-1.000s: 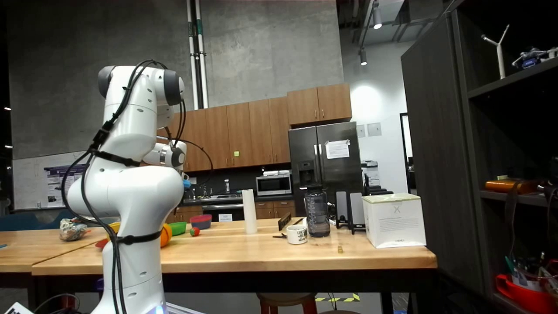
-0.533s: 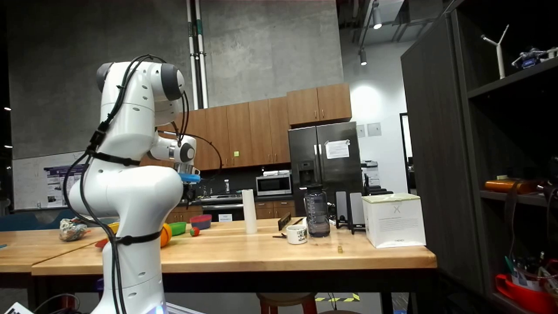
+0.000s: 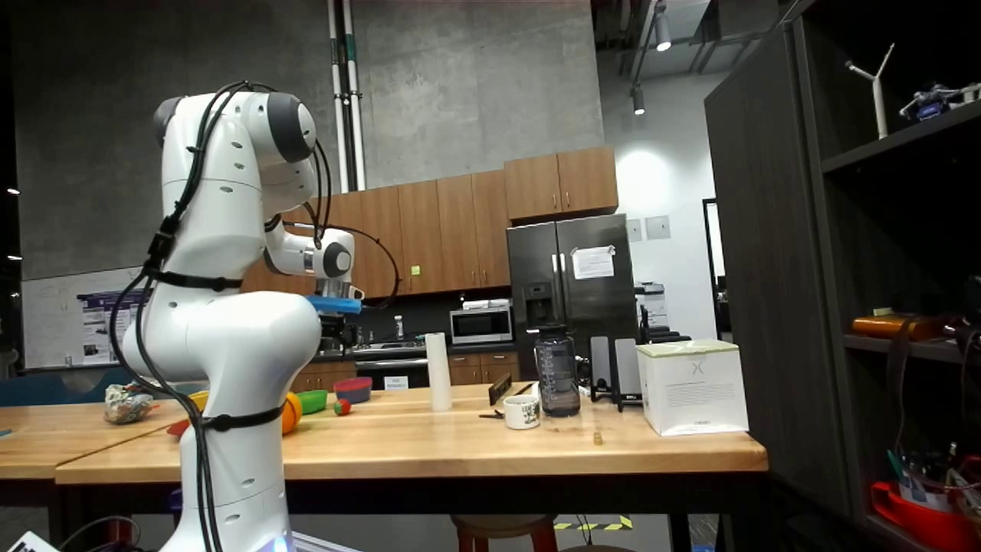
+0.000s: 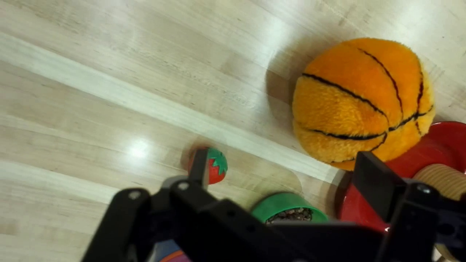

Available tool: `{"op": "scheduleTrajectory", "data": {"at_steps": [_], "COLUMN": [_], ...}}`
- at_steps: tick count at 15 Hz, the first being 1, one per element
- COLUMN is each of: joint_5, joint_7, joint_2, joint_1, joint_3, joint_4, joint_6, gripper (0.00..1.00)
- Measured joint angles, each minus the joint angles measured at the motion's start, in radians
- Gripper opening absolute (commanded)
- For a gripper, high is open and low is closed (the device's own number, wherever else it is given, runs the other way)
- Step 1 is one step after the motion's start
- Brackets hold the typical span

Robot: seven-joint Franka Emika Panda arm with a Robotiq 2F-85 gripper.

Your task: Move the orange plush toy to the left.

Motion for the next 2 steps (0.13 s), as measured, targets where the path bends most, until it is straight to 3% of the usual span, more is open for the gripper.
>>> {"op": "scheduleTrajectory", "data": {"at_steps": [2], "joint_5": [0.001], "joint_7": [0.01], "joint_2": [-0.028], "joint_1": [0.0], "joint_3": [-0.011], "joint_4": [-0.023], "joint_6": [0.003], "gripper": [1.0]}}
